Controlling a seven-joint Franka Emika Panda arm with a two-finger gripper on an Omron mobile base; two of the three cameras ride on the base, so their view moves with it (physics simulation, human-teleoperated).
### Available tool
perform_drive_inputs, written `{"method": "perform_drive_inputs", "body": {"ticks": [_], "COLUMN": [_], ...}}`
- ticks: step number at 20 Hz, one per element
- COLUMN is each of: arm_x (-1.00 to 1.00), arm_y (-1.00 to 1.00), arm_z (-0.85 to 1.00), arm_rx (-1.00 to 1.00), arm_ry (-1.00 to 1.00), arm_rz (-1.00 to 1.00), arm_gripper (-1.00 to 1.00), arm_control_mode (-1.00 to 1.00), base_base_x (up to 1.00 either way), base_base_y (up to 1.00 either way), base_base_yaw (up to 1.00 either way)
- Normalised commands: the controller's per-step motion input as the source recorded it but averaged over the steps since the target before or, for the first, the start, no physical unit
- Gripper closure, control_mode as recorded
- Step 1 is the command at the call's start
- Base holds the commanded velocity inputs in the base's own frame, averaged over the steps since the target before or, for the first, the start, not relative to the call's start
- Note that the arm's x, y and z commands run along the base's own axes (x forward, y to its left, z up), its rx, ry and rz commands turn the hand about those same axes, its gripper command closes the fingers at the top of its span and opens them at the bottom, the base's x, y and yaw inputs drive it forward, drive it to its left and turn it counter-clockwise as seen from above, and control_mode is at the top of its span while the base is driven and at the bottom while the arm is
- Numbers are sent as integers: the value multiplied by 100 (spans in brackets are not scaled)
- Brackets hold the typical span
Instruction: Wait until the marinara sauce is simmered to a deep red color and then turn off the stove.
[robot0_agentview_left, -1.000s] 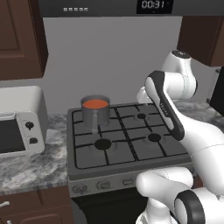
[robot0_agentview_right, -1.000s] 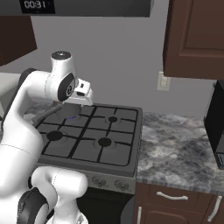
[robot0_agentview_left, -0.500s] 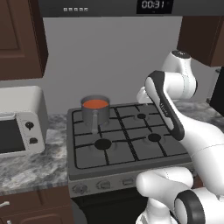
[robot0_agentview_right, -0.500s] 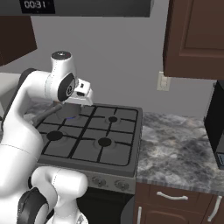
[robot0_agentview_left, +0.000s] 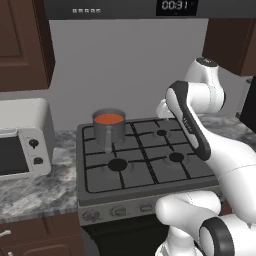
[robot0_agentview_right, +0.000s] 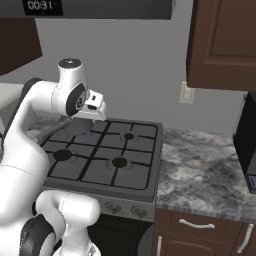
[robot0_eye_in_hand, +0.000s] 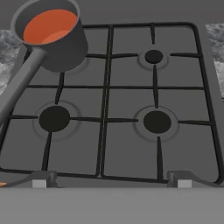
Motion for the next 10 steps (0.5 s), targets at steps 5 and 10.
{"method": "perform_drive_inputs", "body": {"ticks": [5,10], "arm_x": [0,0], "arm_y": [0,0], "arm_z": [0,0], "arm_rx": [0,0], "arm_ry": [0,0], "arm_rz": [0,0], "arm_gripper": [-100,-100], "arm_control_mode": [-100,-100], "base_base_x": [0,0], "base_base_y": [0,0], "base_base_yaw": [0,0]}}
